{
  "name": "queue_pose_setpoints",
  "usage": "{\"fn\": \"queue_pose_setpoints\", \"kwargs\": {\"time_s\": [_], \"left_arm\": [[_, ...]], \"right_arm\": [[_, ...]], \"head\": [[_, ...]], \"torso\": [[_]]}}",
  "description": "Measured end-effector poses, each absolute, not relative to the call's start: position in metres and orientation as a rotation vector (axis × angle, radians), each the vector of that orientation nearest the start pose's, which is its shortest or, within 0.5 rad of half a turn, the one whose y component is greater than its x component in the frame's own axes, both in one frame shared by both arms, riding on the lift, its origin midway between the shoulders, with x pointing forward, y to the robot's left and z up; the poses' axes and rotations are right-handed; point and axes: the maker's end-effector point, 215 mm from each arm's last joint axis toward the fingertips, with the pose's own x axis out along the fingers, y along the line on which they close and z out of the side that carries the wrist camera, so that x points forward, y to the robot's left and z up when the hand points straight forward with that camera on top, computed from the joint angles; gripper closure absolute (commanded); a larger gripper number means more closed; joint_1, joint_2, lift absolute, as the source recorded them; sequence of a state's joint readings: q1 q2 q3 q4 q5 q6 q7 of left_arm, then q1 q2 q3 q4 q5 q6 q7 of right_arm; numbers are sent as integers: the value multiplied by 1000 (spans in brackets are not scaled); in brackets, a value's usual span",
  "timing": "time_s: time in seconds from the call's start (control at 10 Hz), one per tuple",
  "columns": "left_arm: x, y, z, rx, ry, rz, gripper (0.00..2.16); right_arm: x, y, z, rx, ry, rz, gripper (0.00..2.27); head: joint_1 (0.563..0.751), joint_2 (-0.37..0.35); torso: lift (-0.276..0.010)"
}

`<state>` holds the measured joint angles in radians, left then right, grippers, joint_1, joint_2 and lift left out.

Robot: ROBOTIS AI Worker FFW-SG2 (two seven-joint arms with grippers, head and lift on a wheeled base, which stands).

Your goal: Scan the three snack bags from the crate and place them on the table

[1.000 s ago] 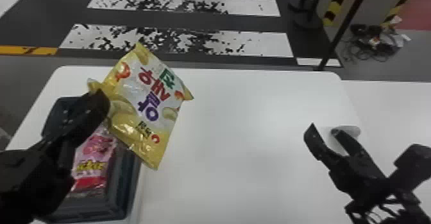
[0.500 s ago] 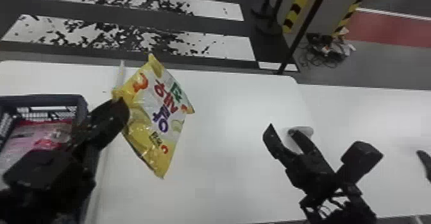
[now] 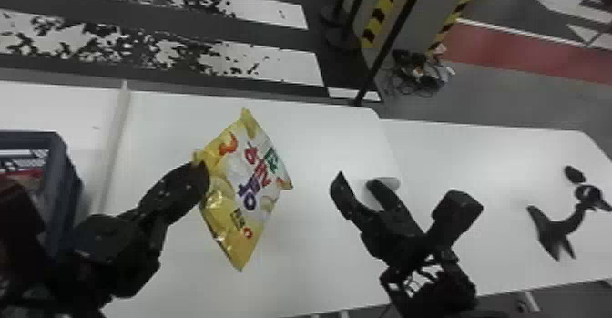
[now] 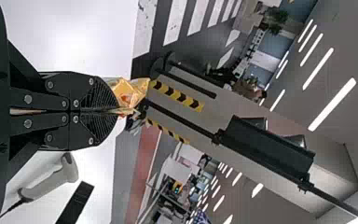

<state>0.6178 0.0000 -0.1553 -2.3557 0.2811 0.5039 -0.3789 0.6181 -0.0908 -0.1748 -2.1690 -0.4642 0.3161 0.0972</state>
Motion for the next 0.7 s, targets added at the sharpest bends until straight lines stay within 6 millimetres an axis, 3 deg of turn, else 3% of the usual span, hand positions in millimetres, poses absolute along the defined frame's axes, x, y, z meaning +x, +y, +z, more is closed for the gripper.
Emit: {"fn": "queue_pose_setpoints", "kwargs": {"time_s": [0.3,0.7], "left_arm": [[372,-3,-364,-428,347,-720,1983],[389,-31,-415,-416,431,-779,1983]], "right_arm": [[403,-272,-396,309,301,56,140],[407,-274,-404,297,319,58,140]], "head": [[695,-350],[695,-350]], "torso": [[-62],[-62]]}}
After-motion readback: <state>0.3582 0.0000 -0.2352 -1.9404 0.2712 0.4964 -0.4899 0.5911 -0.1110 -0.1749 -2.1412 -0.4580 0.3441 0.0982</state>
